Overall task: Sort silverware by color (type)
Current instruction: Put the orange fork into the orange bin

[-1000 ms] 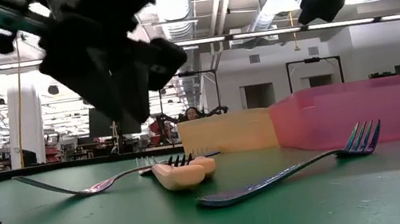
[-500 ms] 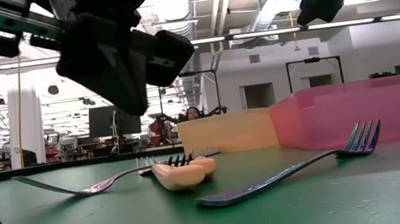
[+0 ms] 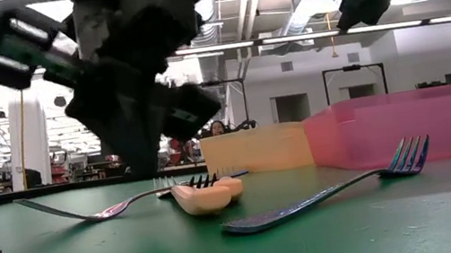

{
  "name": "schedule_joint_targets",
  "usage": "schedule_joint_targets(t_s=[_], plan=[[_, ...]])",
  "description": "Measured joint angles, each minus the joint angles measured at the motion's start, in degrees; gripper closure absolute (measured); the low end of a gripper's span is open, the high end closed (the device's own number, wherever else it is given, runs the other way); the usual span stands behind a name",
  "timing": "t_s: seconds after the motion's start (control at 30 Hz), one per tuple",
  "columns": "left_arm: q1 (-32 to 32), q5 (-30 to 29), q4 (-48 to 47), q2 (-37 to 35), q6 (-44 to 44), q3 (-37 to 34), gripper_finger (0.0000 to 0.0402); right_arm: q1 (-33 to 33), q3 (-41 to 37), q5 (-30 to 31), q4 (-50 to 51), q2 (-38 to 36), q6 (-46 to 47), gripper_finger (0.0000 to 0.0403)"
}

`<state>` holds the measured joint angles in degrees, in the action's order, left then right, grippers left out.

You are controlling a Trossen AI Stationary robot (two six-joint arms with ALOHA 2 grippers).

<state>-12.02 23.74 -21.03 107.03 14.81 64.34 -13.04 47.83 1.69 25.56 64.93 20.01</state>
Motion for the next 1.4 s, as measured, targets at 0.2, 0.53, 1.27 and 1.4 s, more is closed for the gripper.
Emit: schedule_joint_targets(t_s=[0.2, 0.53, 1.27, 1.4], plan=[[1.6, -1.6, -3.5, 0.0, 0.2, -0.1, 0.0401, 0.0, 0.0, 0.1, -0.3, 0.0, 0.0, 0.0232], [4.0, -13.9, -15.1, -2.5, -9.3, 0.0, 0.0401, 0.0, 0.0, 0.4, -0.2, 0.0, 0.0, 0.0232], [3.1, -29.2, -18.0, -20.4, -6.2, -0.1, 0.0386, 0.0, 0.0, -0.1, -0.7, 0.0, 1.6, 0.0232], [1.6, -28.2, -17.9, -20.1, -1.7, -0.1, 0.0344, 0.0, 0.0, -0.1, -0.7, 0.0, 1.6, 0.0232]])
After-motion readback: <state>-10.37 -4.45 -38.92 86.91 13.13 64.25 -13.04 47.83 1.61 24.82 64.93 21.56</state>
